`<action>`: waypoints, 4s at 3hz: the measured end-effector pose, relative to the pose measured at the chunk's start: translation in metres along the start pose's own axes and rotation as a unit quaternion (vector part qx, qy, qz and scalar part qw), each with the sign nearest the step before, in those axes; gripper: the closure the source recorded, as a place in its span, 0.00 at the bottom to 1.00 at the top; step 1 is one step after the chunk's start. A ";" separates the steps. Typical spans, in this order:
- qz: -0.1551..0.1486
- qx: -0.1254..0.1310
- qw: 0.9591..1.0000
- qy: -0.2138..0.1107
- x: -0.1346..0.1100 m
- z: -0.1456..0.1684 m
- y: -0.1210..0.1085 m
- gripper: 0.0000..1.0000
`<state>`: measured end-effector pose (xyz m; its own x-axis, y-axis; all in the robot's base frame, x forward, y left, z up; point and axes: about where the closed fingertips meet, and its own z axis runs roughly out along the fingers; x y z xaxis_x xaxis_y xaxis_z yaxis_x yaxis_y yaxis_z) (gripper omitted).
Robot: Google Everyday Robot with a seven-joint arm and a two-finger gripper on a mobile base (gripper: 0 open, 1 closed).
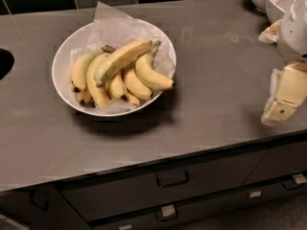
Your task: Pick banana from white bowl
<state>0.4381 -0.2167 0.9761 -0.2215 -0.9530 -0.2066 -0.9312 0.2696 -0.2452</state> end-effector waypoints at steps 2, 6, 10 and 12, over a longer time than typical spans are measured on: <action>-0.017 0.004 1.000 -0.003 -0.015 -0.007 -0.005 0.00; -0.239 0.015 0.971 0.001 -0.184 -0.027 -0.012 0.00; -0.305 0.054 0.950 -0.039 -0.263 -0.025 -0.014 0.00; -0.313 0.021 0.949 -0.036 -0.271 0.000 -0.027 0.00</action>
Offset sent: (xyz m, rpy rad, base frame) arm 0.0118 0.0268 0.0198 -0.0172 -0.0049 0.0735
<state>0.5233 0.0344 1.0387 0.3929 -0.9168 -0.0722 -0.8614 -0.3394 -0.3778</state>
